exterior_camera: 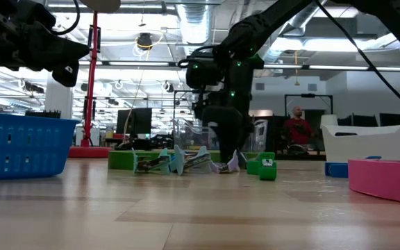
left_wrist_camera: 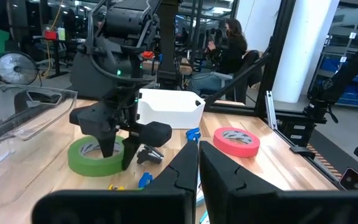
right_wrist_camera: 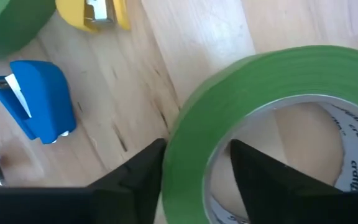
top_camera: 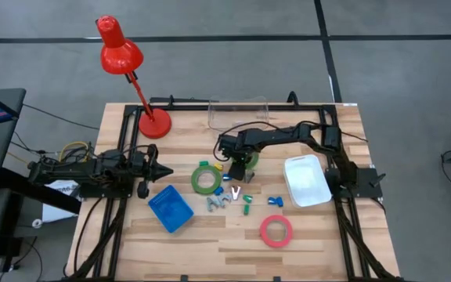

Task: Pick and place Stapler, Stapler remover, tape
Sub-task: Put the right green tape into the transparent bin

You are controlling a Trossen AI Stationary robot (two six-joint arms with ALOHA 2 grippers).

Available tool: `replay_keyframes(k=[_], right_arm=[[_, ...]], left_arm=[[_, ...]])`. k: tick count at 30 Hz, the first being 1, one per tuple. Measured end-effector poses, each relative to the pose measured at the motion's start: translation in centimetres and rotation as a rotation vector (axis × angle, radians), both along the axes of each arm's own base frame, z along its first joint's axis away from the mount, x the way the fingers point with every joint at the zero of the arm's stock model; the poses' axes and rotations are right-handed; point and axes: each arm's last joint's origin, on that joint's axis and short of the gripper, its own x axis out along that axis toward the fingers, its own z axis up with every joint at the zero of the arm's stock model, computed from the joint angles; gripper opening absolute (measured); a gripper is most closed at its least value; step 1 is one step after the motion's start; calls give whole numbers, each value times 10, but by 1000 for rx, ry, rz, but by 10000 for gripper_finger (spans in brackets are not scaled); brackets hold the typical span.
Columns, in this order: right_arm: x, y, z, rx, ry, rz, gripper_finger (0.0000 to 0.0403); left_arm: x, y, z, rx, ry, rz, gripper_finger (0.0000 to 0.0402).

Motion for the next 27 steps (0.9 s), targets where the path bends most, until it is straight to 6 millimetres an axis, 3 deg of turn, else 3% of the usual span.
replay_keyframes(k=[9,20,27], right_arm=[[0,0,0,5,4,-8,90],[-2,3,3,15,10,-6,92],[-5,6,15,29,-6,-5,85]], left_arm=[[0,0,1,0,-8,0,8],[0,0,1,0,-14,0,8],[0,0,1,0,-15,0,8]])
